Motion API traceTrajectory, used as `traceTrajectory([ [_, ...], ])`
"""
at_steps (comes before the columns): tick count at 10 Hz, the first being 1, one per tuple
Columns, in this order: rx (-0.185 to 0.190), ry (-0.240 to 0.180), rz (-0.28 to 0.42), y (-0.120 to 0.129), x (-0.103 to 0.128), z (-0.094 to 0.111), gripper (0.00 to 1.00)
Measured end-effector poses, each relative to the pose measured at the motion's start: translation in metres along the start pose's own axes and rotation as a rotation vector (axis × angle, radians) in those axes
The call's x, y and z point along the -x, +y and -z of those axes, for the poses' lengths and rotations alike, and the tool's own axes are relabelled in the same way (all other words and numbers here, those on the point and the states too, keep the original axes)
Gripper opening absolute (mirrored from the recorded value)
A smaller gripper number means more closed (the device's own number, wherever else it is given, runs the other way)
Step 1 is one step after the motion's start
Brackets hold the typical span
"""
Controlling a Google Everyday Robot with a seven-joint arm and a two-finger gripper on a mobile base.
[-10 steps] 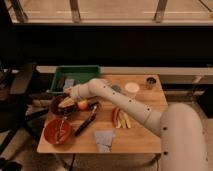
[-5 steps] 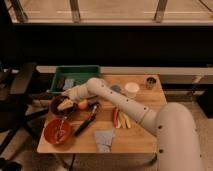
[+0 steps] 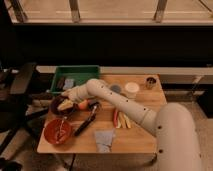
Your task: Place grapes in paper cup
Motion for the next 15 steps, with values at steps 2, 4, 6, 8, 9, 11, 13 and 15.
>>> traceTrajectory([
  [2,0.002,0.015,-0.007,-0.002,-0.007,-0.002,0.65],
  [4,0.009,0.037,-0.022,-0.004,-0.015,-0.006,0.65],
  [6,0.032,0.072,-0.046,-0.004,-0.029,-0.016,0.65],
  [8,0.057,0.088,-0.071,-0.002,-0.038,-0.025,0.65],
  [9,0.073,0.095,-0.079,0.000,-0.040,-0.029,0.64],
  [11,0.083,0.099,-0.080,0.002,-0.042,-0.031,0.50],
  [13,0.084,0.101,-0.078,0.003,-0.043,-0.032,0.29],
  [15,0.084,0.102,-0.078,0.003,-0.043,-0.032,0.10],
])
